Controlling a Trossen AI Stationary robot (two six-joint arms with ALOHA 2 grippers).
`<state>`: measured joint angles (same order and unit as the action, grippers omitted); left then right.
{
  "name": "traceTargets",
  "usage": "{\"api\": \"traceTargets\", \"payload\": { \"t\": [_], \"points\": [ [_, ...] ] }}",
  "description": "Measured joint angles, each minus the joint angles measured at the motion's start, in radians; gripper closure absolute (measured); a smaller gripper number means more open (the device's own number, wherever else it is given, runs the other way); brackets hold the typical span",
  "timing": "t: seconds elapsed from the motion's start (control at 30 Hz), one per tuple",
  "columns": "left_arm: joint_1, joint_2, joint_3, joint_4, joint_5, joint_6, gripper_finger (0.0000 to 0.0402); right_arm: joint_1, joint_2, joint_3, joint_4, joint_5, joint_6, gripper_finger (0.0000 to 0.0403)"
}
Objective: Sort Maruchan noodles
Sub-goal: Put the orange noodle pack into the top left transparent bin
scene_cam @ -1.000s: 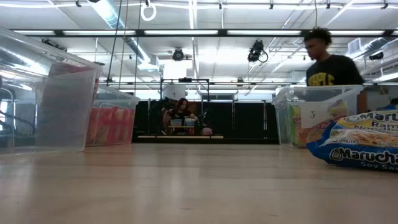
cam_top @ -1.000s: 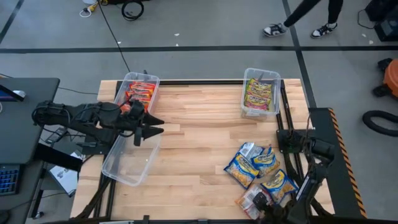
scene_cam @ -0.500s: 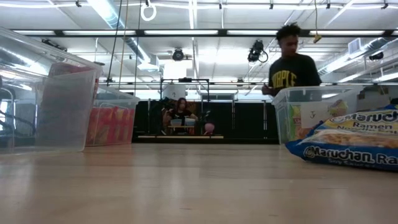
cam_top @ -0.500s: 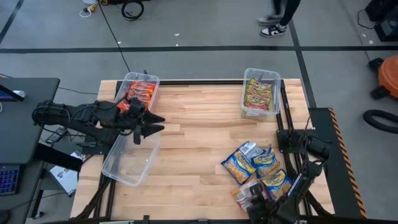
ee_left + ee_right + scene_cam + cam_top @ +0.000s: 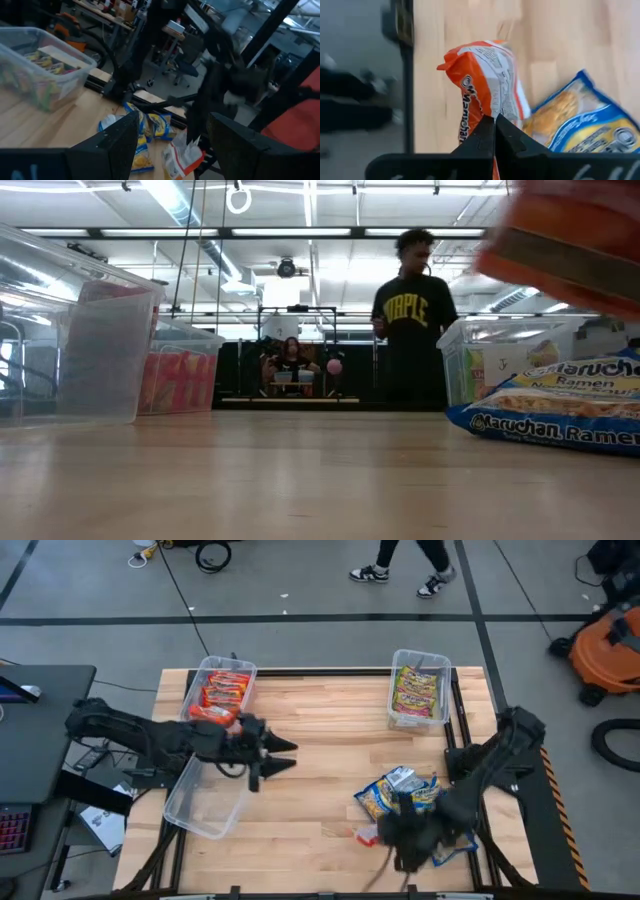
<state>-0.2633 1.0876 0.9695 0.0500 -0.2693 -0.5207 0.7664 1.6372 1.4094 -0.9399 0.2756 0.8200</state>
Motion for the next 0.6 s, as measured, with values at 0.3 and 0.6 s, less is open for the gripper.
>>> {"api": "traceTargets", "payload": {
  "t": [0.3,0.6],
  "points": [
    [-0.024,0.18,0.0,0.098,-0.034,-0.007,0.0149,-0.174,-0.152,0.0,0.046,-0.113,-0.057,0.0401],
    [-0.086,0.341,0.18,-0.001,-0.033,0.165,0.0095,-0.295,-0.149,-0.01,0.034,-0.136,-0.056,0.04]
  ]
}}
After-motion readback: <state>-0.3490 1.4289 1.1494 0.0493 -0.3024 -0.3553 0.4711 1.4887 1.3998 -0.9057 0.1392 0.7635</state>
